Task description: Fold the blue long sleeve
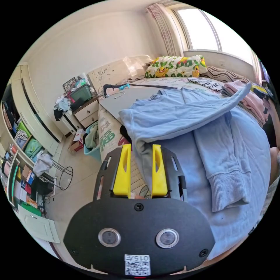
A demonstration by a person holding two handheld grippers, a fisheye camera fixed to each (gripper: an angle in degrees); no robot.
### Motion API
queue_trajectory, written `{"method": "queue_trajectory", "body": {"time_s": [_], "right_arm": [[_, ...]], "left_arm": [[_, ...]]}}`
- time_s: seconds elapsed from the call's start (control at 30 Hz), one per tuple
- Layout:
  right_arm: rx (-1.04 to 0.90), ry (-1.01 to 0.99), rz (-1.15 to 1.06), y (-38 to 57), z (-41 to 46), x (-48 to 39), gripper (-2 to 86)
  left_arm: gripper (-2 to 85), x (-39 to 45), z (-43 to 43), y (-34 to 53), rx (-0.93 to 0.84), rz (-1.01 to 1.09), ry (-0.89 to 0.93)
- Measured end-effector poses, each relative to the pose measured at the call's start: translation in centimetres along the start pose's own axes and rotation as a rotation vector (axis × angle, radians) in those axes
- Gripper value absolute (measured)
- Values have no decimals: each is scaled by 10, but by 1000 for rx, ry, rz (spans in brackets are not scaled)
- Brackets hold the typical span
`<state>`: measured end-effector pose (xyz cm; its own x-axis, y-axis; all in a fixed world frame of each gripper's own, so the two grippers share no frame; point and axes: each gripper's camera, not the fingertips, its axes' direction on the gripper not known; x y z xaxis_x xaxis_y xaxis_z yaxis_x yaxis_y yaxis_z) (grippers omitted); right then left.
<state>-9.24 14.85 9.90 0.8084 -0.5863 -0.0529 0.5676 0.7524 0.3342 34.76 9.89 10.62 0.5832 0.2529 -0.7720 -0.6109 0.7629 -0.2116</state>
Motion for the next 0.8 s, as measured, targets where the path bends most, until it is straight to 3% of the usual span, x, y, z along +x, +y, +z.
{"method": "queue_trajectory", "body": {"time_s": [0.27,0.4,0.47,0.57,0.67,0.8], "right_arm": [[-56,-55,42,-2,-14,45,-4],[-179,-137,-5,-8,-7,57,5],[-232,-276,-35,-11,-12,67,25],[-136,-376,42,-16,-39,97,68],[2,-351,144,-20,-62,125,70],[-108,-266,166,-34,-39,126,74]], "left_arm": [[25,9,-27,29,113,51,-261],[21,5,-12,31,17,78,-262],[22,3,-13,33,21,82,-267],[27,-4,-12,36,13,79,-262],[40,-16,-15,41,22,48,-239],[59,-32,-16,49,39,18,-217]]}}
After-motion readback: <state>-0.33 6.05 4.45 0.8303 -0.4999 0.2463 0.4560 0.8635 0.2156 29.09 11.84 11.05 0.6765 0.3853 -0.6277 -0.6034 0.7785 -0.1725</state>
